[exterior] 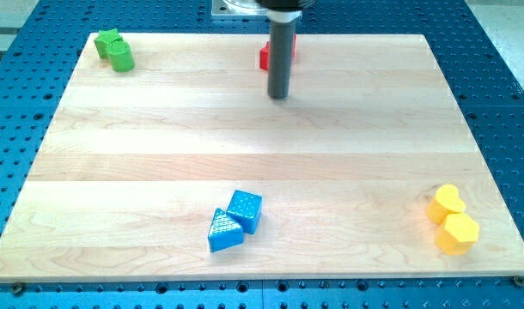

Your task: Move the green circle towards the right

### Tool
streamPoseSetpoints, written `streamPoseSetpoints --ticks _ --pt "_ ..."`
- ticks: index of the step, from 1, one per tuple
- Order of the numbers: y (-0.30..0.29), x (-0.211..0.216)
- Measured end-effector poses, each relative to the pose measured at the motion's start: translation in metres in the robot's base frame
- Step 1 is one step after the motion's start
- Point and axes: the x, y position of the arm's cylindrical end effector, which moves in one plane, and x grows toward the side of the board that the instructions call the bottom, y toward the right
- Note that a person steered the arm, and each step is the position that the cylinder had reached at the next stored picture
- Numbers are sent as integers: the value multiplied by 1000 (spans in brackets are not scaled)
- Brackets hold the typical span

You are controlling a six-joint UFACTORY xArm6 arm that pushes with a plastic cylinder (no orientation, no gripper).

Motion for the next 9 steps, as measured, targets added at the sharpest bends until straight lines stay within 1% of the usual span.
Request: streamPoseSetpoints --ticks 1,2,3,4,5,7,8,9 --pt "-8 45" --pt "-54 70" --pt "-83 75" --pt "-160 71" --pt "-250 63" --pt "-319 -10" --pt "-314 -42" --pt "-311 -63"
